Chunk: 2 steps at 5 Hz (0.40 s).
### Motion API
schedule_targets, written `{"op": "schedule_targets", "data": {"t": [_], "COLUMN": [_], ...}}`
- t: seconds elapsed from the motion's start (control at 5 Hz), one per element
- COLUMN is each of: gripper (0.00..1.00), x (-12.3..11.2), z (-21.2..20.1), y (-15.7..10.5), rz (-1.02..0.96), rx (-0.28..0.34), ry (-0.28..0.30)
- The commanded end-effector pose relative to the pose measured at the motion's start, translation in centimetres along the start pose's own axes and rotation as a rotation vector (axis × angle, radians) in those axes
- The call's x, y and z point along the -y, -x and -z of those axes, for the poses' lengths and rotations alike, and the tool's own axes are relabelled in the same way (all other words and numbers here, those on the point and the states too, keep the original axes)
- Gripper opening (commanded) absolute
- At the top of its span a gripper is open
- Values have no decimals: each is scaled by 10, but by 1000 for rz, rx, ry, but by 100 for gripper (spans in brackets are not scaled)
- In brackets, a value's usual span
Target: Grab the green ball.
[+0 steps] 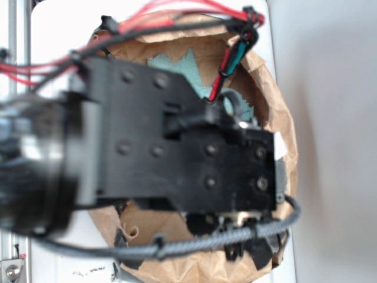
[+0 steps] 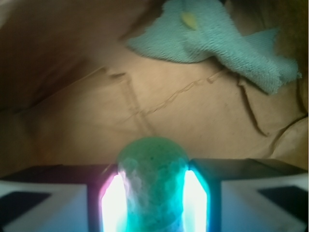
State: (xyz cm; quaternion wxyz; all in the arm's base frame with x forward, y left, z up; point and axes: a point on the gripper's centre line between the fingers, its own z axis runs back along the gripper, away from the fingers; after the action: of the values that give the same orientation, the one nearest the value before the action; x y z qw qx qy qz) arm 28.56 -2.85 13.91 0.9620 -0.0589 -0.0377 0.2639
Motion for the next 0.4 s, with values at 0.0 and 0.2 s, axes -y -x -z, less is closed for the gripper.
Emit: {"op": "schedule_targets", "data": {"t": [0.0,0.2], "gripper": [0,0], "x": [-9,-13], "z": [-64,-80], "y": [-12,-17], "rz": [45,49], "rx": [6,27], "ry": [130,145]}}
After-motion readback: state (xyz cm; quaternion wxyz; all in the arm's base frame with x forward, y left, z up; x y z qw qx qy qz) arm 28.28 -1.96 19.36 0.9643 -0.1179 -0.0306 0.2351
